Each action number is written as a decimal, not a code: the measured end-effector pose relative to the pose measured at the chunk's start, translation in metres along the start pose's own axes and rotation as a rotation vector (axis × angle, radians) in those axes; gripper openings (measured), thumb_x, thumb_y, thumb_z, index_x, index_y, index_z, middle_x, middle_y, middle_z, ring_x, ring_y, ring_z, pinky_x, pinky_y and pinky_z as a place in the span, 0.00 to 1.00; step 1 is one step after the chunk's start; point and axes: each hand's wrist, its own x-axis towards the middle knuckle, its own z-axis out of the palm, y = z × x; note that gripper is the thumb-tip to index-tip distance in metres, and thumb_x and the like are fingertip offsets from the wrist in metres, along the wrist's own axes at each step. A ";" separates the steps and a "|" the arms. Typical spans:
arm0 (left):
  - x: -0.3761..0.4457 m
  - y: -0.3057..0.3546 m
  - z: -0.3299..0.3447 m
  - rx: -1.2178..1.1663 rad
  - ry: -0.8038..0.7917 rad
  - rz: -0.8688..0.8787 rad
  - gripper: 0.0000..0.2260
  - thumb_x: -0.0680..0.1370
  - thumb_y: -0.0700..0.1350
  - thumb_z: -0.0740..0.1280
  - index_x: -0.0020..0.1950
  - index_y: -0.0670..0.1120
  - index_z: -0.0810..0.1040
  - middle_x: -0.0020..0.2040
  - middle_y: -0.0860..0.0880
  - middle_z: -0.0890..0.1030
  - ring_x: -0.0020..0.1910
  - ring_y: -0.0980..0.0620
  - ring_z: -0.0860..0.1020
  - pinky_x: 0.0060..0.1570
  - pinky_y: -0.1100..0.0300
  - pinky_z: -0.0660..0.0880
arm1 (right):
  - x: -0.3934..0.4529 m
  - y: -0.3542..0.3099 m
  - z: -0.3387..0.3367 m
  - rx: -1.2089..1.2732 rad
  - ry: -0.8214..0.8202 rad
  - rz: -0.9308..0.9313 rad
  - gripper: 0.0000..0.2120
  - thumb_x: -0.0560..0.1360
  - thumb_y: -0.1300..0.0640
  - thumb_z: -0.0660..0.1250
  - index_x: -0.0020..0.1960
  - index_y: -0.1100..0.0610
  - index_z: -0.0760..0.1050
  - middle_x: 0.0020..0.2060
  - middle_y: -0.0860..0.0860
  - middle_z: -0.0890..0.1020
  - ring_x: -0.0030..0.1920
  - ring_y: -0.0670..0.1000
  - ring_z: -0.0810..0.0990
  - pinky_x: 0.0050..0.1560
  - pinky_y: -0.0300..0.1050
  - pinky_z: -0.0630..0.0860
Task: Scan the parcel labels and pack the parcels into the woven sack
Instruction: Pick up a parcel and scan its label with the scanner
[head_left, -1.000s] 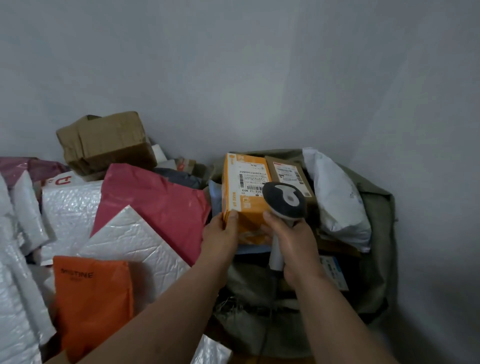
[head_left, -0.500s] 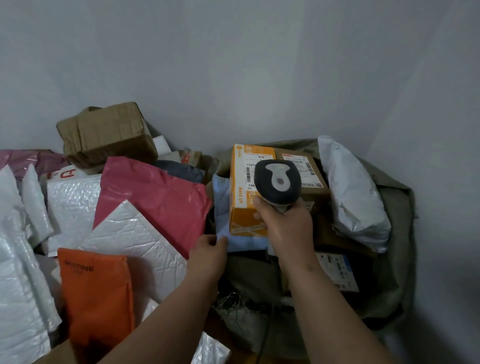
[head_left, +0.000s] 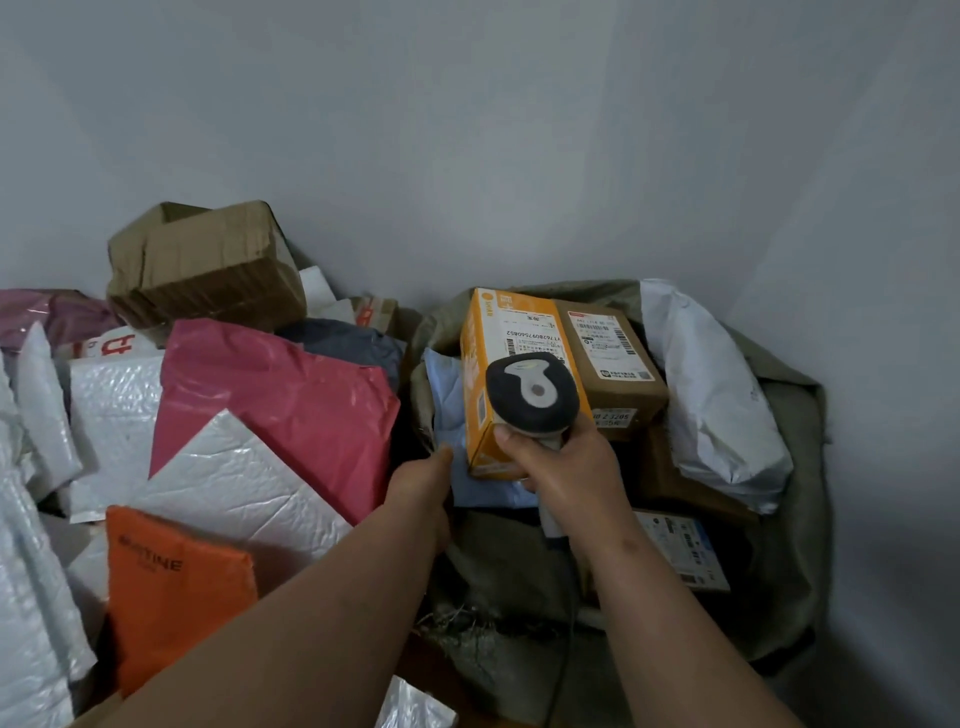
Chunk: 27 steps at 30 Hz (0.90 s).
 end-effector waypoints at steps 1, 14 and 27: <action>0.000 0.002 0.001 0.034 -0.005 0.011 0.21 0.83 0.48 0.62 0.72 0.36 0.70 0.66 0.35 0.75 0.64 0.37 0.75 0.64 0.45 0.73 | 0.000 -0.001 -0.003 0.010 0.014 0.011 0.14 0.71 0.53 0.78 0.47 0.38 0.75 0.50 0.47 0.85 0.54 0.52 0.84 0.57 0.58 0.81; -0.044 0.084 0.011 0.185 -0.050 0.396 0.06 0.79 0.40 0.65 0.54 0.41 0.76 0.49 0.42 0.79 0.47 0.46 0.79 0.42 0.55 0.80 | 0.016 -0.010 -0.021 0.162 0.101 0.051 0.20 0.70 0.46 0.78 0.60 0.41 0.75 0.56 0.39 0.81 0.58 0.44 0.80 0.50 0.41 0.77; -0.025 0.127 0.030 0.289 -0.054 0.231 0.08 0.81 0.47 0.66 0.53 0.43 0.79 0.46 0.40 0.83 0.47 0.40 0.82 0.49 0.48 0.81 | 0.020 -0.006 -0.015 -0.180 0.181 0.004 0.16 0.62 0.33 0.69 0.47 0.35 0.73 0.54 0.36 0.77 0.66 0.50 0.73 0.69 0.65 0.67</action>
